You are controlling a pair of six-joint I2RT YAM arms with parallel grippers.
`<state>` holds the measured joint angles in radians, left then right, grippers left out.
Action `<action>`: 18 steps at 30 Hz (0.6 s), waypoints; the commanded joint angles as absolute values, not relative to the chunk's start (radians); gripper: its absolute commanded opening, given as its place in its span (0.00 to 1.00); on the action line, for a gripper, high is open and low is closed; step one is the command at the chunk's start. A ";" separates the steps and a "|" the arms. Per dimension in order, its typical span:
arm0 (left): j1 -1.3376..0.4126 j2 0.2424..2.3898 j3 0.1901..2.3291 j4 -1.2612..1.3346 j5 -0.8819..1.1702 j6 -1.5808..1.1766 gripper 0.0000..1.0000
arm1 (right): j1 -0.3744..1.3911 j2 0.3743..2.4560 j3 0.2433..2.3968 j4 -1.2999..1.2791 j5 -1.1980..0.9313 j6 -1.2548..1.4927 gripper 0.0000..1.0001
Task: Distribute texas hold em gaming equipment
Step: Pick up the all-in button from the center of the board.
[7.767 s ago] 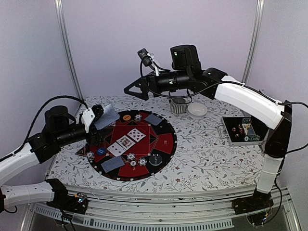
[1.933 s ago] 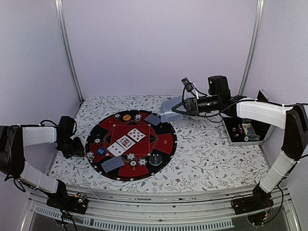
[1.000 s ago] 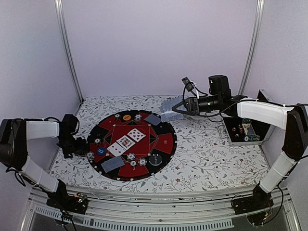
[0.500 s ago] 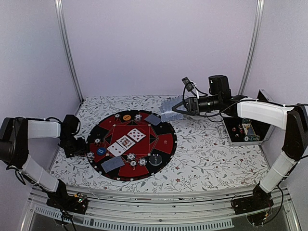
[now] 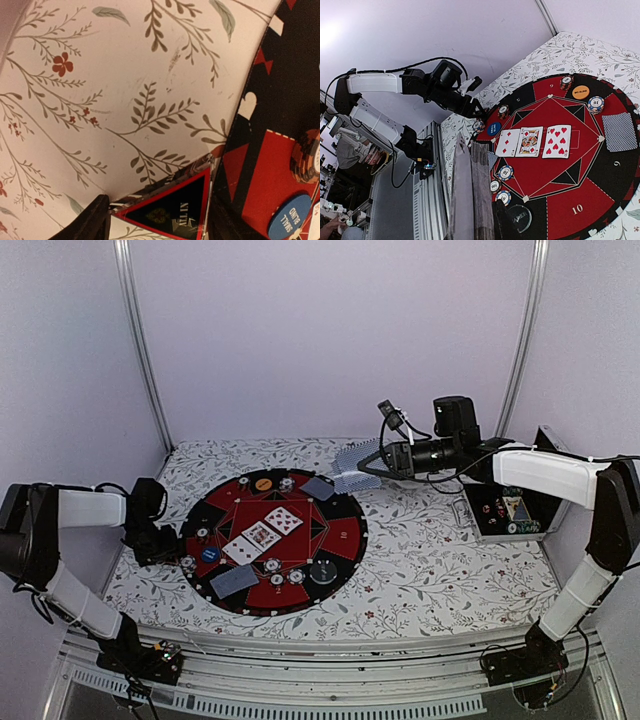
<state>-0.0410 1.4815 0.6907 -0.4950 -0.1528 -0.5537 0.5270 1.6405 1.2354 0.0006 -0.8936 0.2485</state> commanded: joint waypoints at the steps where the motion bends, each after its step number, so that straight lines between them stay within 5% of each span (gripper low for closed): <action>1: -0.041 1.503 0.669 -0.474 -0.158 -0.559 0.63 | 0.523 1.598 1.245 0.002 -0.909 0.242 0.01; 18: -0.042 1.420 0.788 -0.581 -0.229 -0.527 0.59 | 0.523 1.600 1.251 -0.001 -0.913 0.239 0.01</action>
<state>-0.0410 1.4597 0.7315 -0.5457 -0.1913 -0.5484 0.5270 1.6405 1.2354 0.0002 -0.8955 0.2462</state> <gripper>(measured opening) 0.614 0.099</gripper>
